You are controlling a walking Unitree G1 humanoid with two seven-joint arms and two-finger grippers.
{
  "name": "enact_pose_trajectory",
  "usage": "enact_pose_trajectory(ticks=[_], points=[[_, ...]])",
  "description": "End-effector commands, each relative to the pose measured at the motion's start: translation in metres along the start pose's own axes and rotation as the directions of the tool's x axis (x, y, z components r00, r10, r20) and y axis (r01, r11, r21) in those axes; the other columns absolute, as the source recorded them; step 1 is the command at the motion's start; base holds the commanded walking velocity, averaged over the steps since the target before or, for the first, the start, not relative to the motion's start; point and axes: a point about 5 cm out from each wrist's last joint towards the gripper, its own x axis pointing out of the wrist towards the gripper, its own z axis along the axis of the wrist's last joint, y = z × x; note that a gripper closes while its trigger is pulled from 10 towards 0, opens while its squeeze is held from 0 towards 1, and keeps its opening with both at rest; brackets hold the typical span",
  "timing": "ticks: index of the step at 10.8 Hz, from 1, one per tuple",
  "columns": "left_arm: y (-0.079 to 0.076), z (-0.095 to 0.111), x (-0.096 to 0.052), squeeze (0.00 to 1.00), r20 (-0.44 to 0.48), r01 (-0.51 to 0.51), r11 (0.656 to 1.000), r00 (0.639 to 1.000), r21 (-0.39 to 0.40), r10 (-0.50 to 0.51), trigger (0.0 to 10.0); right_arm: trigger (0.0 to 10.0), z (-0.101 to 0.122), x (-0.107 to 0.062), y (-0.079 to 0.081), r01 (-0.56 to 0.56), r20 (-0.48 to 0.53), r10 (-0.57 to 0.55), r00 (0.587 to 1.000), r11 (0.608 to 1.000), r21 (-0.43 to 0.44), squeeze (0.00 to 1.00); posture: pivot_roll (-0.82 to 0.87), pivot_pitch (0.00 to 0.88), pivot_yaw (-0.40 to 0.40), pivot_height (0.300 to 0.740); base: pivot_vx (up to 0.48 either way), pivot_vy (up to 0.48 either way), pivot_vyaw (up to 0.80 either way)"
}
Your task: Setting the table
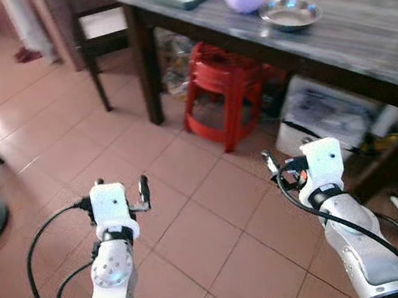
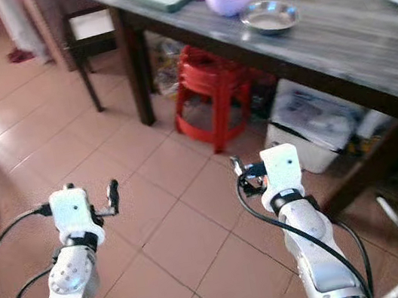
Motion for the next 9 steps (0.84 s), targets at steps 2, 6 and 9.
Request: enact_pose_trajectory(ticks=[2, 6, 9], points=[[-0.003, 0.006, 0.001, 0.0, 0.011, 0.007, 1.0, 1.0, -0.021, -0.006, 10.0, 10.0, 0.002, 0.001, -0.005, 0.008, -0.002, -0.008, 1.0, 1.0, -0.004, 0.0, -0.04, 0.213, -0.036, 0.74, 0.0, 0.0, -0.77], [-0.007, 0.016, 0.002, 0.0, 0.039, 0.032, 0.998, 0.999, -0.048, -0.03, 10.0, 10.0, 0.004, 0.001, -0.002, 0.011, 0.004, -0.011, 1.0, 1.0, 0.008, 0.0, -0.04, 0.217, -0.034, 0.74, 0.0, 0.0, -0.77], [-0.008, 0.018, 0.003, 0.0, 0.038, 0.037, 0.998, 0.999, -0.051, -0.035, 10.0, 10.0, 0.006, 0.002, -0.003, 0.015, 0.008, -0.015, 1.0, 1.0, 0.005, 0.0, -0.05, 0.217, -0.035, 0.74, 0.0, 0.0, -0.77]])
